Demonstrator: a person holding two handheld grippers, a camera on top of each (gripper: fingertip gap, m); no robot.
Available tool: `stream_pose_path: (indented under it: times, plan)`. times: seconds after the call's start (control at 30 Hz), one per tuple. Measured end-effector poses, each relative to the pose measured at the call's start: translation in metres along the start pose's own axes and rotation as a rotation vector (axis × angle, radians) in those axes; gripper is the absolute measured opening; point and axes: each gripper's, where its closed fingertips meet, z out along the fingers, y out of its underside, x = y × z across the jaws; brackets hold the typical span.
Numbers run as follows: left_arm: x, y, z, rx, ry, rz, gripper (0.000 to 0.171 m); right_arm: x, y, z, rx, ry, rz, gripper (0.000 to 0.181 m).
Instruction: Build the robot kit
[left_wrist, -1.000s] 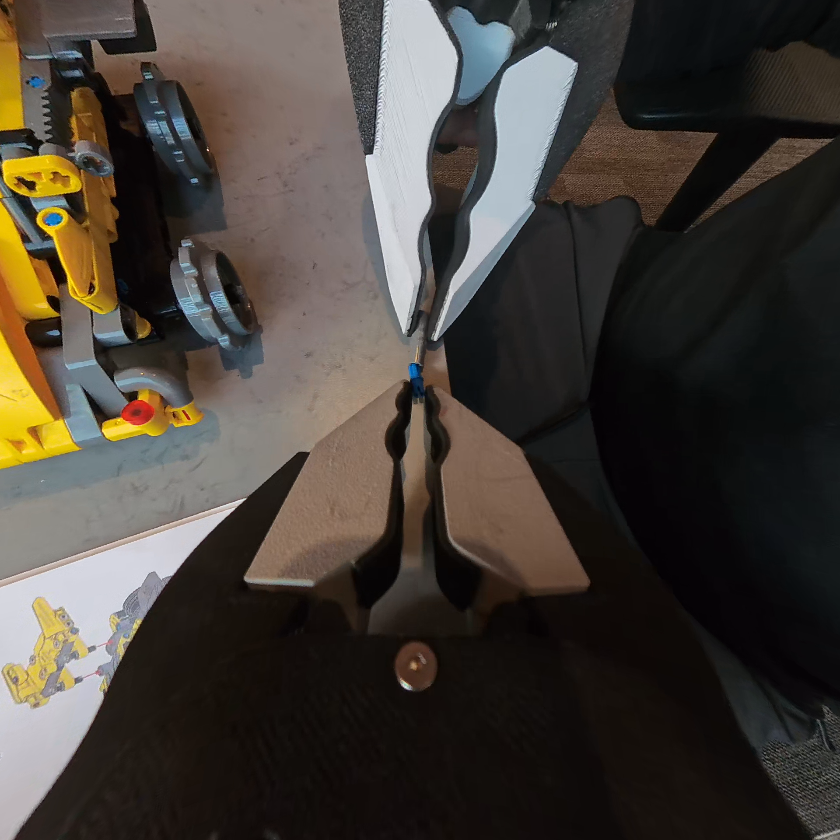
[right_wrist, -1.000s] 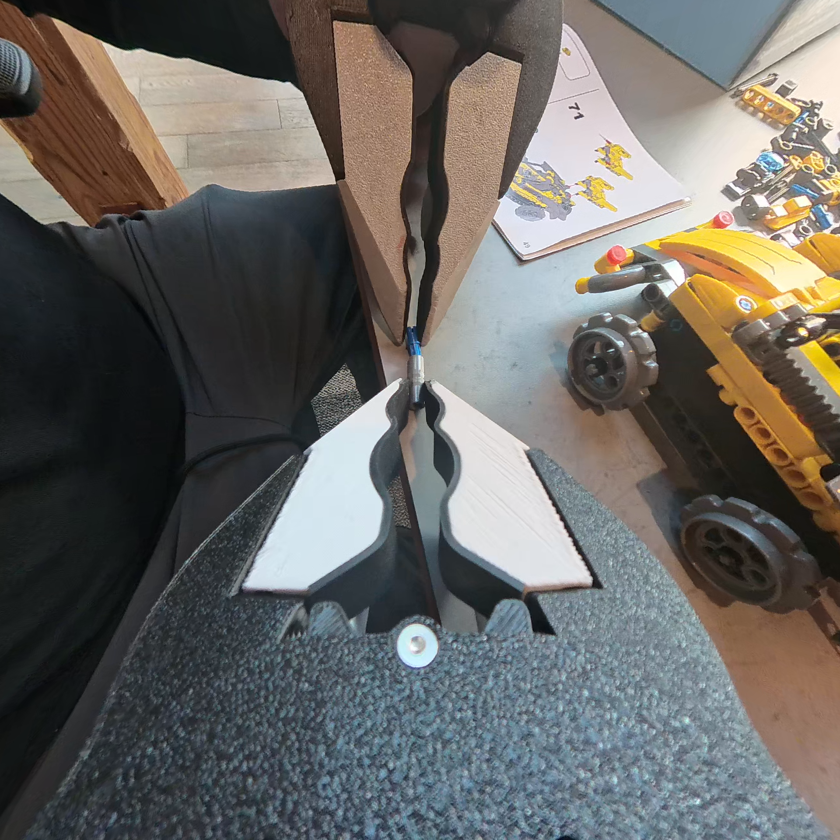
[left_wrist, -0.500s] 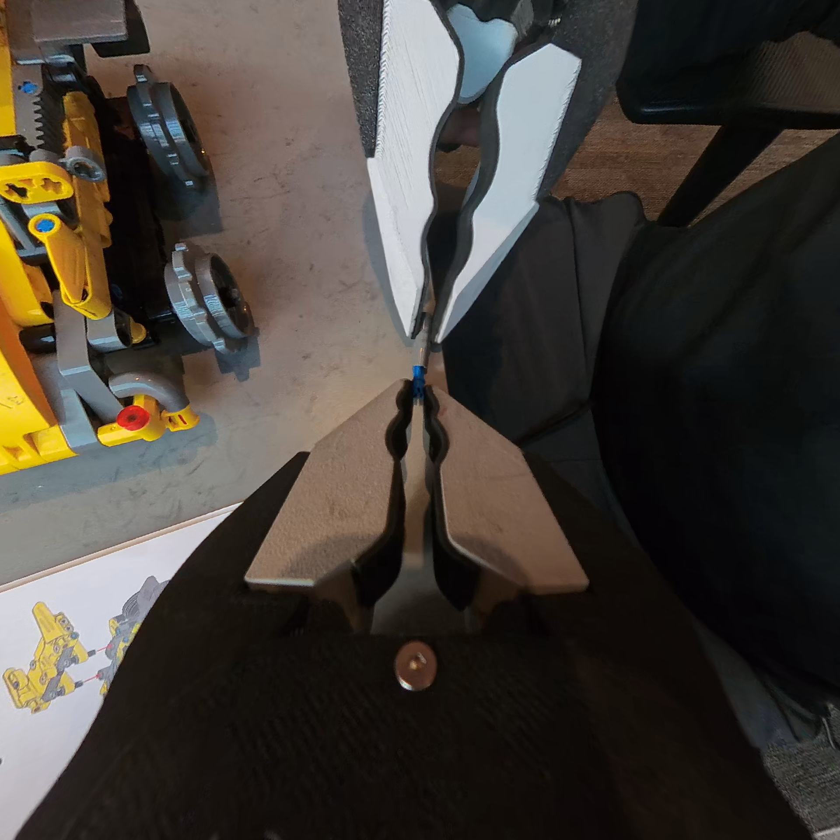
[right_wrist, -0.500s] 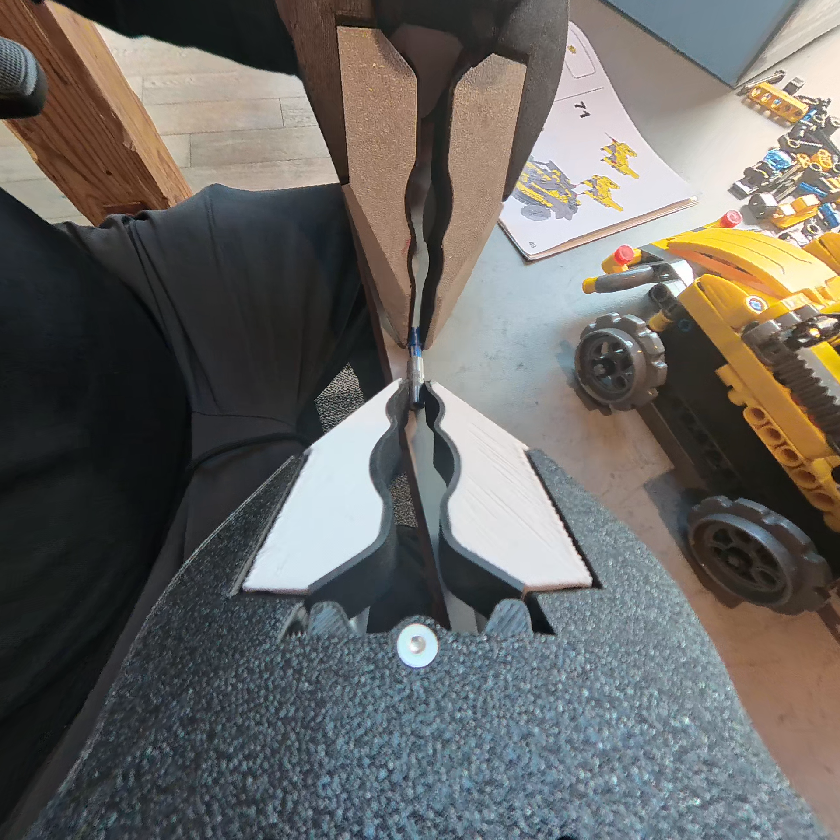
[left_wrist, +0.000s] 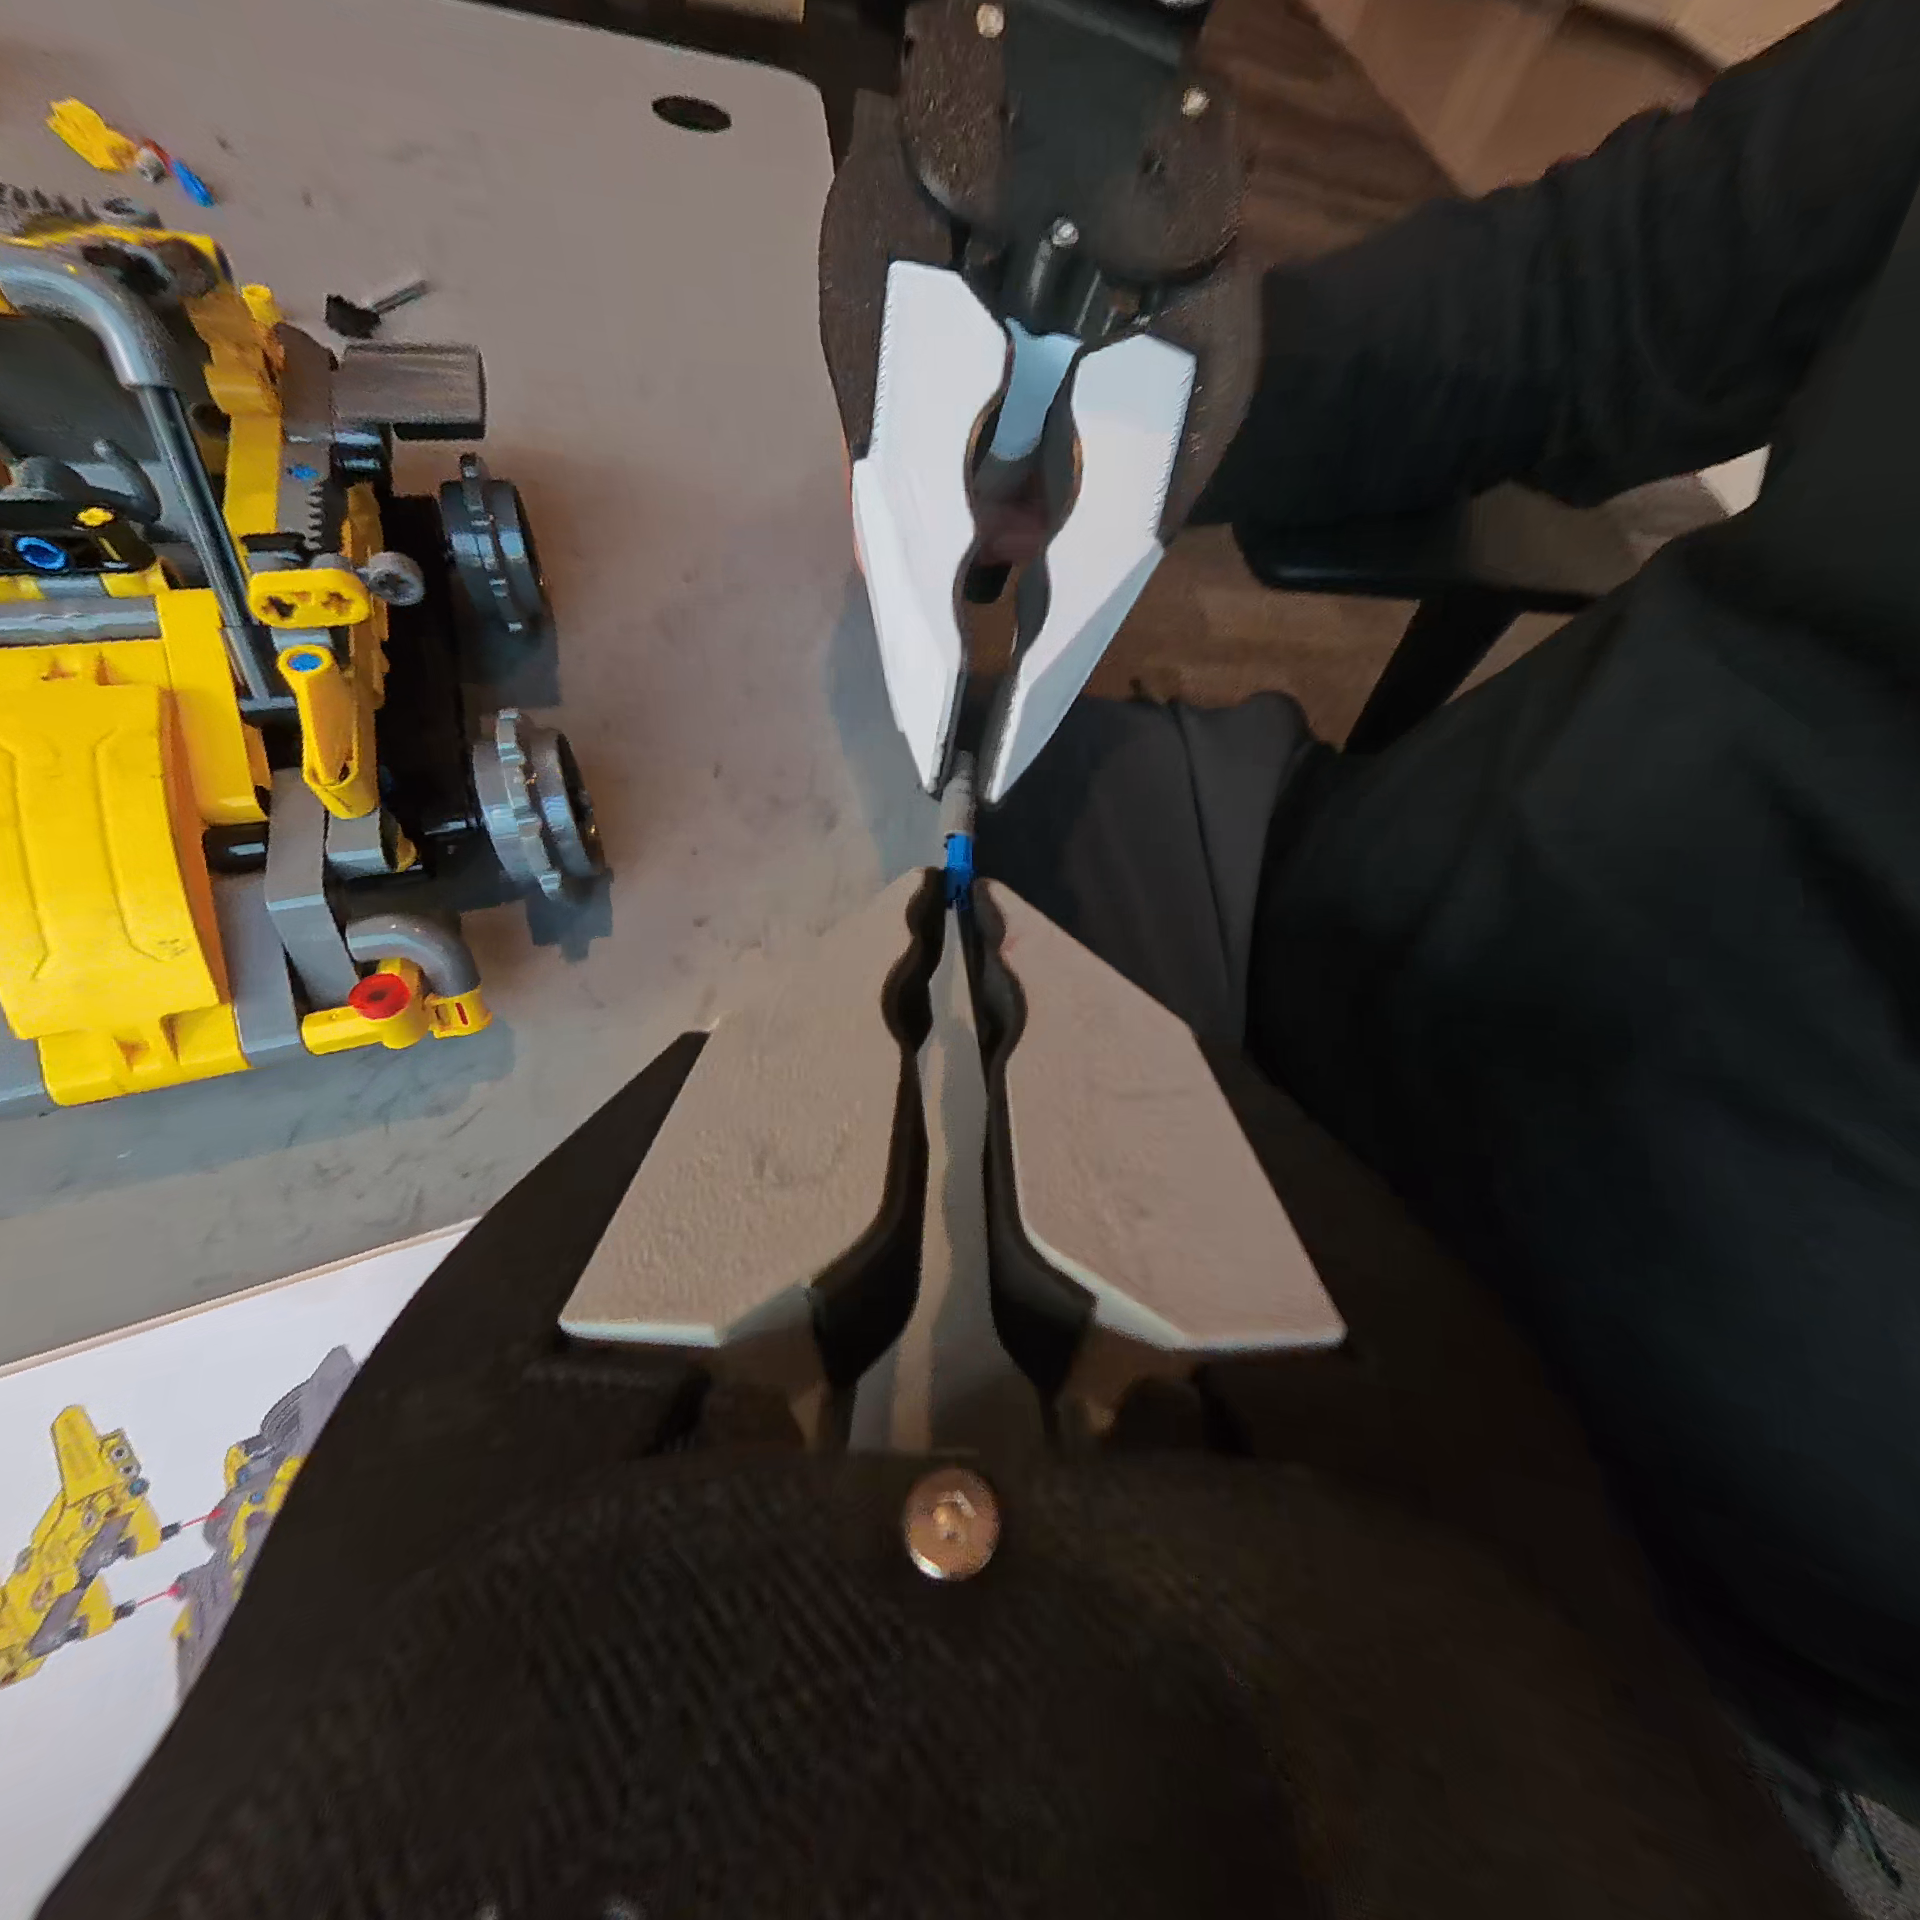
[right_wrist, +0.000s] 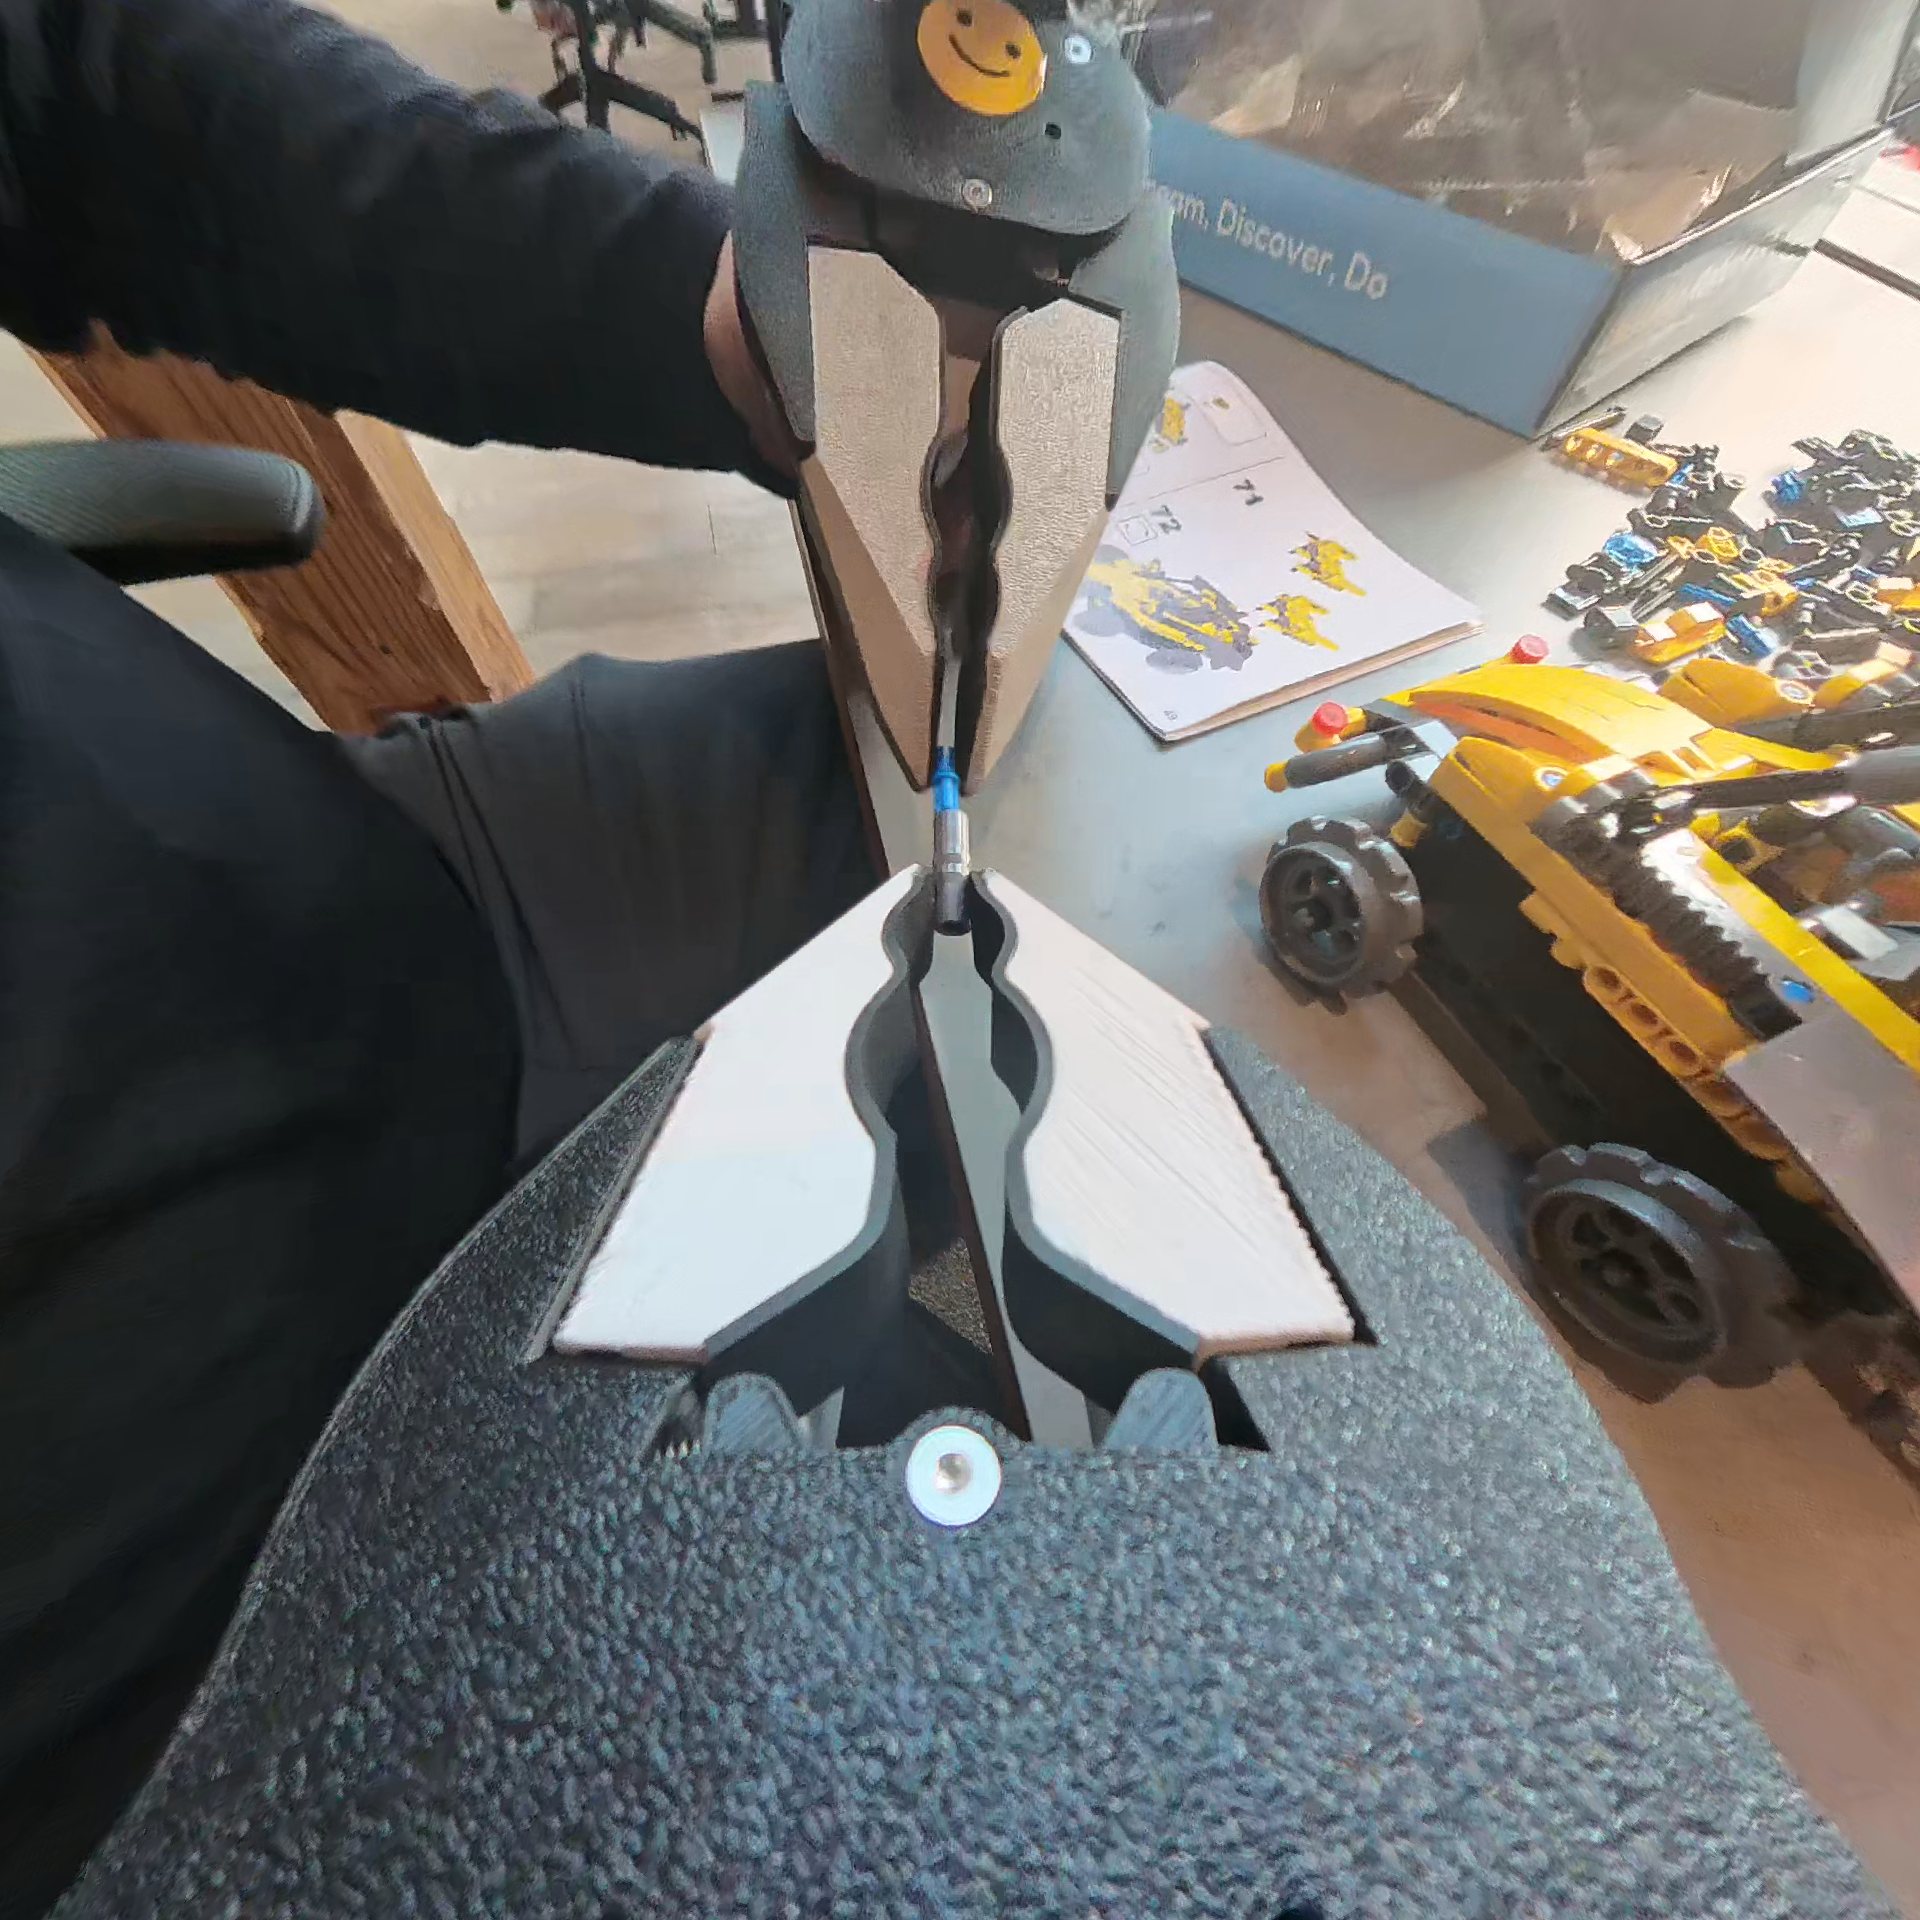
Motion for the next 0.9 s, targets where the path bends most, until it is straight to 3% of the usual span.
stream_pose_path:
  times: [0.53,0.9]
  plan:
    - [-0.004,-0.003,0.002,0.010,-0.003,-0.040,0.000,0.004,-0.001,-0.003,0.024,0.001,0.008,0.003]
    - [-0.013,0.015,0.011,-0.129,-0.093,0.030,0.000,0.010,0.015,0.003,-0.158,0.208,-0.312,0.003]
